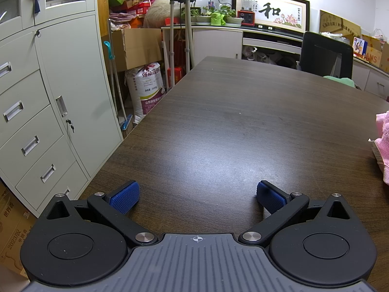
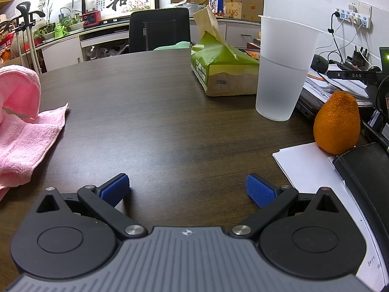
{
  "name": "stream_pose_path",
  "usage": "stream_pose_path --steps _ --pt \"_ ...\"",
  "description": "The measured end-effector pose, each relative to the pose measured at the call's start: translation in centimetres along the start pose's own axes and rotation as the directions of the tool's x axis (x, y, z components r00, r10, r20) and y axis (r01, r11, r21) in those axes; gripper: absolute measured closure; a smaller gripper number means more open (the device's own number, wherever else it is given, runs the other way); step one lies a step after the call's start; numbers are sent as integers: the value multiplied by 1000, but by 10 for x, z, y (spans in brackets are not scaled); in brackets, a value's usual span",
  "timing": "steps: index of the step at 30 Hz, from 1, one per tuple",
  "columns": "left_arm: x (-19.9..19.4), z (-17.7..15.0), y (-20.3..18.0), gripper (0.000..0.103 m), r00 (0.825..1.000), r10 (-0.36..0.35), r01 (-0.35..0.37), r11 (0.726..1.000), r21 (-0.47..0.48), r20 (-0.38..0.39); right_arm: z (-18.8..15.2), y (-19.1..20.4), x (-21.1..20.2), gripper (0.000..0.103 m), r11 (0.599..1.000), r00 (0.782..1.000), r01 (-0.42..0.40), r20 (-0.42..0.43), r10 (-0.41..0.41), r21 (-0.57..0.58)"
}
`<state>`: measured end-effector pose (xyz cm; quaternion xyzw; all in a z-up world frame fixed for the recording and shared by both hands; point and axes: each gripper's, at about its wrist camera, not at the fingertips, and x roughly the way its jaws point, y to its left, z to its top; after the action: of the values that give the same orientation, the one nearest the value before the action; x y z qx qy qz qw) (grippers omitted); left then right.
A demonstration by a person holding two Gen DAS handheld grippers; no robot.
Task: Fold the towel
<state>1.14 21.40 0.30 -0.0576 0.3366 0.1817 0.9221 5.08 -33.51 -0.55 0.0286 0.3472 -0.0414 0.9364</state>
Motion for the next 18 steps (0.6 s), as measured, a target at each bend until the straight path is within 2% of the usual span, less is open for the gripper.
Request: stream_pose_path --steps 18 --pt "1 0 0 0 1000 1 -1 1000 -1 0 2 0 3 0 1000 1000 -8 1 8 -2"
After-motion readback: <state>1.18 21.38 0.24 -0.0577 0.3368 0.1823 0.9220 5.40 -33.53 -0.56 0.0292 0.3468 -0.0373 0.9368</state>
